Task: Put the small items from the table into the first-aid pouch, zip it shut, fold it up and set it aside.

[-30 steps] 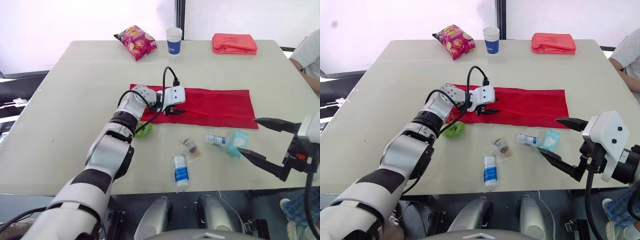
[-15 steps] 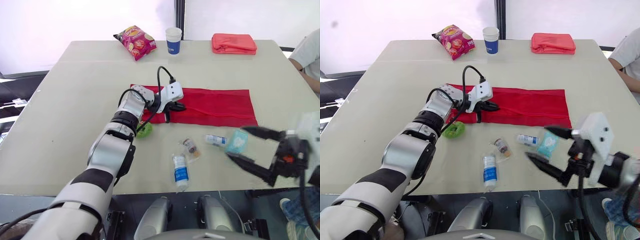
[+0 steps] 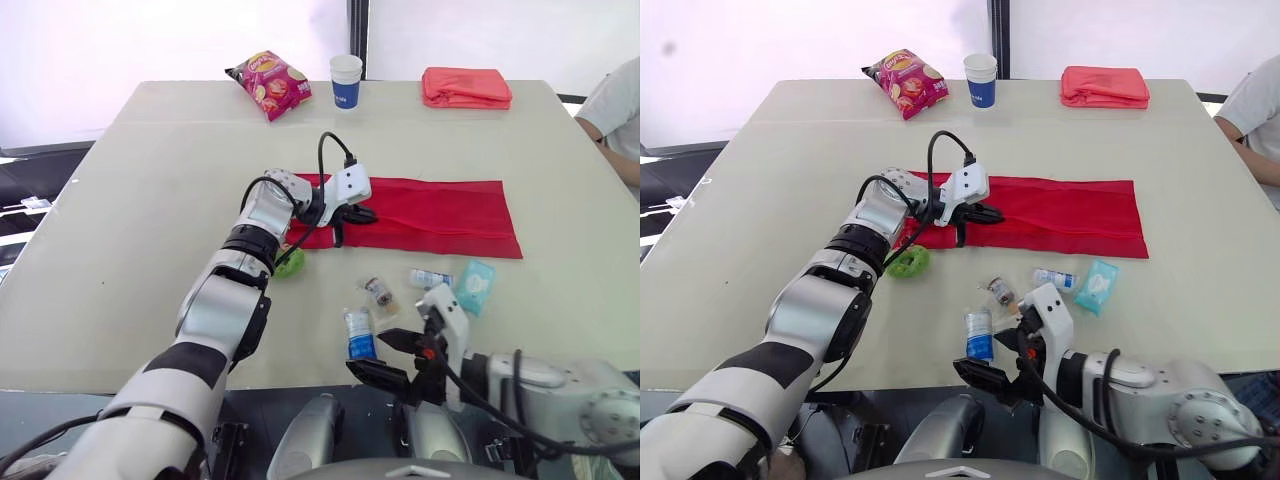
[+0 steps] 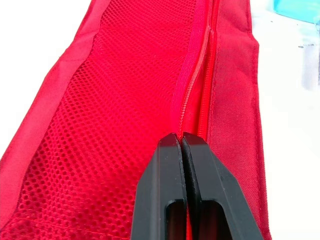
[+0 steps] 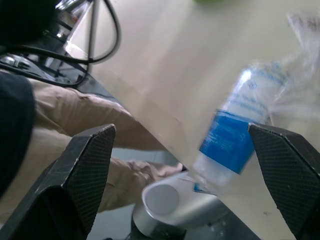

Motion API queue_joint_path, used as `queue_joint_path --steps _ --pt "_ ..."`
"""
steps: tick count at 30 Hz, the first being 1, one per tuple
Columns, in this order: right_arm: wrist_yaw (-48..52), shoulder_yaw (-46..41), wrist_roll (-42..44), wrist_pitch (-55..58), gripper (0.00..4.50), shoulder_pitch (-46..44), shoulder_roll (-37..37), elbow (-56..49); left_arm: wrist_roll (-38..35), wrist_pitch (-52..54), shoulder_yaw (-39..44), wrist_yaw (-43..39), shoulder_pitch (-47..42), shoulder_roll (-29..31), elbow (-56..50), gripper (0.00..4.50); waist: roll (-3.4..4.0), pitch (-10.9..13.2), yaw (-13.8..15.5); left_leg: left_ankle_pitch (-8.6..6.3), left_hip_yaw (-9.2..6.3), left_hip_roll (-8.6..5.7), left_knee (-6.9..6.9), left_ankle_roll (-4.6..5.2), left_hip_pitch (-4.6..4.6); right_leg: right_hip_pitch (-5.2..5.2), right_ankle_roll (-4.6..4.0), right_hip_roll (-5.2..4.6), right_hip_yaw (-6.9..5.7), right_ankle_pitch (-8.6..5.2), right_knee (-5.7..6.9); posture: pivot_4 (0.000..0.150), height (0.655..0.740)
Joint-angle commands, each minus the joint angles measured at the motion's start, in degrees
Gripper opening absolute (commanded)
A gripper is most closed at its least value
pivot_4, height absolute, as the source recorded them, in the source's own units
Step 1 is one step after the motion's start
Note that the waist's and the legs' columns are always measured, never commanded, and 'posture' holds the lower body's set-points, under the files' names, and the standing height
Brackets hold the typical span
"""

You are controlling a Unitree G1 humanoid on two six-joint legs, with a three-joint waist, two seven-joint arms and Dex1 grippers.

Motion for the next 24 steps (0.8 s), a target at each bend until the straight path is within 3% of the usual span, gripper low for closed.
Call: queue_joint_path --steps 1,4,7,8,9,10,14,18,20,24 --pt "-0.27 0.75 -2.89 1.59 4.5 -2.03 2.31 3.12 -0.98 0.62 0.0 -0.53 -0.07 0.66 -3.67 0.04 0.0 0.0 -0.03 0.0 0.0 0.0 0.0 0.0 0.0 0.0 0.0 0.0 0.0 0.0 -0.01 0.15 0.74" --pt "-0.07 1.29 -5.31 3.32 4.5 -3.06 4.12 5.21 -0.95 0.9 -0.01 -0.31 0.33 0.8 -4.35 0.04 0.01 -0.01 -0.06 0.0 0.0 0.0 -0.01 0.0 0.01 0.0 0.0 0.01 -0.01 0.0 0.0 0.15 0.74" --pt "0.57 2.18 -8.18 5.45 3.21 -4.17 5.88 6.26 -1.03 1.14 0.12 0.18 0.62 0.78 -4.88 0.0 0.01 -0.01 -0.08 0.0 -0.01 0.0 -0.01 0.0 0.02 0.0 0.0 0.01 -0.01 0.0 0.0 0.15 0.74" --pt "1.11 2.34 -9.02 6.3 2.51 -4.47 6.02 6.08 -1.09 1.27 0.21 0.37 0.66 0.75 -4.99 0.0 0.01 -0.01 -0.09 0.0 -0.01 0.0 0.0 0.0 0.02 0.0 0.0 0.01 -0.01 0.0 0.0 0.15 0.74" --pt "1.78 2.29 -9.75 6.74 2.19 -4.55 6.08 5.77 -1.16 1.38 0.29 0.54 0.71 0.71 -5.06 0.0 0.01 -0.01 -0.09 0.0 -0.01 0.0 0.0 0.0 0.02 0.0 0.0 0.02 -0.01 0.0 0.0 0.15 0.74" --pt "2.79 1.94 -10.05 6.92 1.41 -4.53 6.1 5.23 -1.21 1.45 0.36 0.67 0.75 0.69 -5.08 0.0 0.01 -0.01 -0.1 0.0 -0.02 0.0 -0.01 0.0 0.02 0.0 0.0 0.02 -0.01 0.0 0.0 0.15 0.74" --pt "7.79 -0.45 -10.68 7.05 0.22 -4.06 4.92 2.88 -1.24 1.24 0.45 1.24 0.88 0.51 -4.67 0.0 0.01 -0.01 -0.11 0.0 -0.02 -0.01 0.0 0.0 0.02 0.0 0.0 0.01 -0.01 0.0 0.0 0.15 0.74" --pt "15.11 -5.13 -7.03 5.21 0.01 -3.16 2.84 -0.59 -1.55 1.27 0.77 1.73 0.93 0.26 -4.22 0.0 0.01 -0.01 -0.08 -0.01 -0.02 -0.02 0.0 0.01 0.02 0.01 0.0 0.01 -0.02 0.0 -0.01 0.15 0.74" --pt "16.78 -10.1 -0.17 2.58 0.01 -3.35 2.06 -1.15 -1.72 1.14 0.94 1.99 0.96 0.07 -3.76 0.0 0.01 -0.01 -0.09 -0.01 -0.04 -0.02 0.0 0.01 0.02 0.01 0.0 0.01 -0.04 0.0 -0.01 0.15 0.74" --pt "14.53 -16.64 5.88 -0.86 0.01 -6.49 1.5 3.28 -2.31 0.88 1.07 2.09 0.99 -0.31 -3.37 0.0 0.01 -0.01 -0.09 -0.01 -0.03 -0.01 -0.01 0.01 0.02 0.02 0.0 -0.01 -0.03 0.0 -0.01 0.15 0.74"
